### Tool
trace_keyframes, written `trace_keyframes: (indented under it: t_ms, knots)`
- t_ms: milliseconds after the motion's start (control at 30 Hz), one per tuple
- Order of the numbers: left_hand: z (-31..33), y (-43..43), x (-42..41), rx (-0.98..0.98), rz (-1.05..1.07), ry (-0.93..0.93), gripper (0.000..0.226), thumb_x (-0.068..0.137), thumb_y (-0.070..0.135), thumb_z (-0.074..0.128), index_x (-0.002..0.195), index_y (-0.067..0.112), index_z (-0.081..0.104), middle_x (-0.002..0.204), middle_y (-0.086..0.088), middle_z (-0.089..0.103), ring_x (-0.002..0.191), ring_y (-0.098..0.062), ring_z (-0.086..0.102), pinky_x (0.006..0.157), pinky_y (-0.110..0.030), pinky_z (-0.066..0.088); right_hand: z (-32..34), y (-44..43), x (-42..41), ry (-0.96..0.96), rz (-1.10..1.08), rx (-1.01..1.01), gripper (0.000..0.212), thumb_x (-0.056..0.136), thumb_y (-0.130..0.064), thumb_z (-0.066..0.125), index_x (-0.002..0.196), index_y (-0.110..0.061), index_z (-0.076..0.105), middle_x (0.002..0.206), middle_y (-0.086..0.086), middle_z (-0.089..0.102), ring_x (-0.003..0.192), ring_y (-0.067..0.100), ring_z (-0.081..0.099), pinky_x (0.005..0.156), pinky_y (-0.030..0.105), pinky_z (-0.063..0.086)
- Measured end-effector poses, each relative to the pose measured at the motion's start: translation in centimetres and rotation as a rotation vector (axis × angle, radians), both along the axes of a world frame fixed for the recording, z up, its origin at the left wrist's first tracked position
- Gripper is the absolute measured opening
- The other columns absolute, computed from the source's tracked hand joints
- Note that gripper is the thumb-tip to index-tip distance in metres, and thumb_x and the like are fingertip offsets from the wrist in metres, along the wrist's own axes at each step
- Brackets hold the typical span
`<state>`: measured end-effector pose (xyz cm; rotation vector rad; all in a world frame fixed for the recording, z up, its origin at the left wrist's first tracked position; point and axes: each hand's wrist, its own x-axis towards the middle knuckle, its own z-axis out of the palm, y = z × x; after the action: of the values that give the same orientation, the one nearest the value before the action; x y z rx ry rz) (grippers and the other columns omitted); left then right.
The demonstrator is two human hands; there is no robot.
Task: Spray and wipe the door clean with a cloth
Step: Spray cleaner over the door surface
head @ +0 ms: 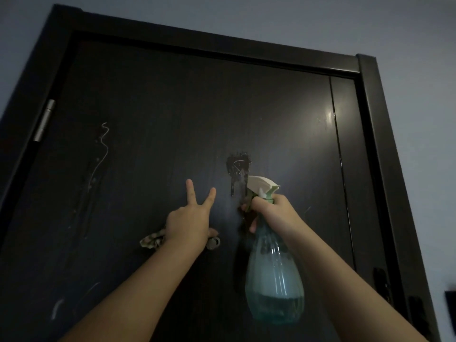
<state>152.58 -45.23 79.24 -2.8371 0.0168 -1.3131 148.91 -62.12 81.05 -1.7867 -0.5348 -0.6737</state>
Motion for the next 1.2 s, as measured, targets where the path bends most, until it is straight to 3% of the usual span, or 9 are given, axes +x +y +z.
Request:
trace_keyframes:
  t_ms: [200, 367, 667, 833, 1000, 1067, 1200]
  knots:
    - [-1.0, -0.1, -0.1, 0.029, 0.007, 0.01, 0.093, 0.086, 0.057, 0.058, 0.148, 0.042, -0.009, 0.155, -0.017, -0.024, 0.09, -0.022, 0.06, 0.06, -0.03, 0.04, -2.6, -1.3, -0.6, -0.007, -0.043, -0.024, 0.021, 0.088, -0.012, 0.055, 0.088, 0.008, 0.063, 0.048, 0.011, 0.061, 0.045, 0.015, 0.056, 0.052, 0.023, 0.043]
    - [-2.1, -0.2, -0.6, 0.051, -0.002, 0.034, 0.097, 0.082, 0.06, 0.06, 0.149, 0.04, -0.007, 0.155, -0.017, -0.024, 0.095, -0.023, 0.061, 0.063, -0.031, 0.043, -4.6, -1.6, -1.5, 0.016, -0.033, -0.043, 0.017, 0.088, -0.014, 0.057, 0.082, 0.001, 0.062, 0.051, 0.014, 0.061, 0.051, 0.02, 0.052, 0.056, 0.026, 0.039]
    - [-4.4, -0.5, -1.2, 0.097, 0.007, 0.089, 0.1, 0.082, 0.056, 0.063, 0.149, 0.039, -0.01, 0.155, -0.018, -0.025, 0.094, -0.023, 0.061, 0.061, -0.03, 0.044, -9.5, -2.4, -2.2, 0.114, -0.073, -0.082, 0.018, 0.089, -0.013, 0.055, 0.089, 0.002, 0.065, 0.05, 0.011, 0.062, 0.048, 0.011, 0.055, 0.05, 0.018, 0.039]
    - [-4.9, -0.8, -1.9, 0.093, -0.009, 0.075, 0.093, 0.084, 0.054, 0.062, 0.151, 0.034, -0.001, 0.158, -0.017, -0.015, 0.097, -0.024, 0.062, 0.071, -0.033, 0.051, -10.4, -3.9, -2.7, 0.097, -0.121, 0.006, 0.019, 0.089, -0.015, 0.056, 0.086, 0.002, 0.064, 0.054, 0.019, 0.064, 0.052, 0.016, 0.056, 0.054, 0.024, 0.04]
    - [-4.5, -5.4, -2.4, 0.235, -0.142, -0.006, 0.091, 0.087, 0.048, 0.062, 0.15, 0.033, -0.002, 0.158, -0.008, -0.018, 0.094, -0.027, 0.062, 0.07, -0.035, 0.048, -8.8, -7.3, -2.7, 0.009, -0.213, 0.186, 0.018, 0.089, -0.013, 0.059, 0.075, -0.001, 0.06, 0.053, 0.018, 0.062, 0.05, 0.021, 0.058, 0.052, 0.027, 0.044]
    - [-4.0, -7.9, -2.1, 0.276, -0.184, -0.008, 0.093, 0.086, 0.045, 0.064, 0.151, 0.032, -0.001, 0.159, -0.005, -0.02, 0.098, -0.03, 0.062, 0.074, -0.035, 0.046, -8.0, -8.7, -2.5, -0.006, -0.239, 0.23, 0.015, 0.088, -0.011, 0.058, 0.077, -0.001, 0.06, 0.054, 0.018, 0.061, 0.049, 0.024, 0.06, 0.054, 0.03, 0.046]
    - [-3.1, -11.6, -0.7, 0.304, -0.196, -0.003, 0.096, 0.086, 0.039, 0.067, 0.152, 0.03, -0.002, 0.158, -0.004, -0.023, 0.099, -0.027, 0.062, 0.066, -0.031, 0.038, -6.9, -10.4, -1.6, -0.009, -0.288, 0.201, 0.016, 0.087, -0.008, 0.057, 0.084, 0.007, 0.062, 0.055, 0.019, 0.061, 0.044, 0.018, 0.059, 0.05, 0.026, 0.045]
